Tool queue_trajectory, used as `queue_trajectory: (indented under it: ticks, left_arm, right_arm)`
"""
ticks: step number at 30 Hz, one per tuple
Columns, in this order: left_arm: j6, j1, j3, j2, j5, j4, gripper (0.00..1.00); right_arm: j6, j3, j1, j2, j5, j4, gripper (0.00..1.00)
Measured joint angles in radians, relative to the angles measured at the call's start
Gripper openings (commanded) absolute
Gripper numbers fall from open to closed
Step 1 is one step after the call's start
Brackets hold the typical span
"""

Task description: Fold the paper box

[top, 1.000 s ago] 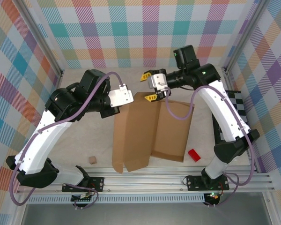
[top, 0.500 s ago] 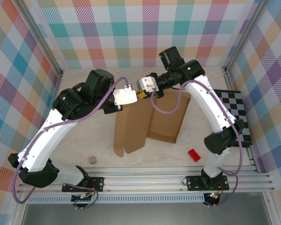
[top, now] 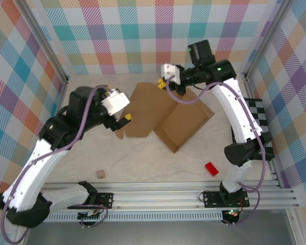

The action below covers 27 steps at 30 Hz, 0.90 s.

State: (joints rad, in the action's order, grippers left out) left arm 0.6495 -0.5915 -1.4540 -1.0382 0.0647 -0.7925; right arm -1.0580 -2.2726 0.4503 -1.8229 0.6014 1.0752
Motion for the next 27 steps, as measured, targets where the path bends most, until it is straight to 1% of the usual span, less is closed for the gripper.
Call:
queue_trajectory:
  ticks: [3, 4, 6, 10, 12, 13, 15, 17, 20, 23, 25, 27]
  left_arm:
    - [-0.150, 0.035, 0.160, 0.113, 0.000, 0.100, 1.00]
    - [-0.191, 0.042, 0.198, 0.132, 0.000, 0.121, 1.00]
    - [-0.285, 0.083, 0.272, 0.141, -0.014, 0.164, 1.00]
    - [-0.446, 0.242, 0.327, 0.060, -0.095, 0.201, 0.99]
    - [-0.506, 0.340, 0.337, 0.008, -0.164, 0.228, 0.99]
    - [-0.525, 0.378, 0.337, -0.010, -0.194, 0.238, 0.99]
    - [-0.562, 0.451, 0.333, -0.064, -0.269, 0.286, 0.95]
    - [-0.588, 0.494, 0.333, -0.124, -0.352, 0.349, 0.94]
    - [-0.619, 0.517, 0.357, -0.203, -0.478, 0.485, 0.94]
    - [-0.635, 0.518, 0.426, -0.238, -0.587, 0.635, 0.94]
    - [-0.627, 0.518, 0.458, -0.253, -0.634, 0.692, 0.94]
    - [-0.599, 0.518, 0.464, -0.281, -0.666, 0.726, 0.92]
  right_arm:
    - [0.148, 0.013, -0.061, 0.024, -0.016, -0.087, 0.00]
    - [0.183, 0.044, -0.077, 0.042, -0.018, -0.119, 0.00]
    - [0.273, 0.168, -0.113, 0.114, -0.019, -0.208, 0.00]
    - [0.480, 0.466, -0.200, 0.277, 0.016, -0.437, 0.00]
    - [0.581, 0.601, -0.260, 0.346, 0.053, -0.553, 0.00]
    - [0.613, 0.644, -0.283, 0.366, 0.071, -0.587, 0.00]
    - [0.666, 0.719, -0.325, 0.397, 0.115, -0.649, 0.00]
    - [0.697, 0.771, -0.338, 0.415, 0.156, -0.692, 0.00]
    - [0.727, 0.835, -0.348, 0.435, 0.228, -0.756, 0.00]
    - [0.746, 0.876, -0.358, 0.441, 0.292, -0.805, 0.00]
    - [0.759, 0.892, -0.366, 0.441, 0.325, -0.829, 0.00]
    - [0.770, 0.906, -0.370, 0.441, 0.351, -0.851, 0.00]
